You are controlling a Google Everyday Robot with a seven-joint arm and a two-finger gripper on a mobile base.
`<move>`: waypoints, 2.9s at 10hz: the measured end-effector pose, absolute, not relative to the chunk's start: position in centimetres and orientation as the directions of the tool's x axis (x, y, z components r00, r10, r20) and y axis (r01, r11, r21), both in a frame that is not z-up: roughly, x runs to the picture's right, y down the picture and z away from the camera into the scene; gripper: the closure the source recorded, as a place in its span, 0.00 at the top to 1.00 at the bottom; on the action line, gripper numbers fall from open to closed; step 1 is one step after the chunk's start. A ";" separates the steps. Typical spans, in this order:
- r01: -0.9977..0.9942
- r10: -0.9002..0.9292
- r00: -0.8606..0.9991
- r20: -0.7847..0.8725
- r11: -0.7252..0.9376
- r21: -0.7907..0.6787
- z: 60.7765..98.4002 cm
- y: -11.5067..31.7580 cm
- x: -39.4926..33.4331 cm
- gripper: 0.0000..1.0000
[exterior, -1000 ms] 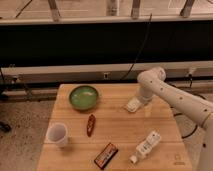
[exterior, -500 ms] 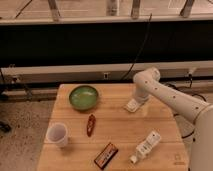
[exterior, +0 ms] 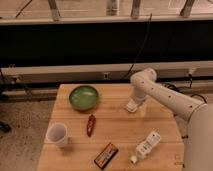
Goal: Wipe the white sponge on the table
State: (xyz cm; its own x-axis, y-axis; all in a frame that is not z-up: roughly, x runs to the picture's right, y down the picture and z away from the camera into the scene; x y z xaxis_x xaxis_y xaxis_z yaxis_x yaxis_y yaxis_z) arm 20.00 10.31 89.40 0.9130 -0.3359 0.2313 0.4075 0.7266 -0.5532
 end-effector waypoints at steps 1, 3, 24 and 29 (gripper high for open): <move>0.406 -0.334 0.914 0.232 0.726 -0.555 89.4 10.5 20.0 0.80; 0.404 -0.331 0.914 0.233 0.725 -0.558 89.6 10.7 19.9 0.80; 0.395 -0.312 0.919 0.242 0.717 -0.574 88.3 11.8 18.1 0.29; 0.410 -0.325 0.912 0.251 0.713 -0.568 87.1 11.8 18.2 0.01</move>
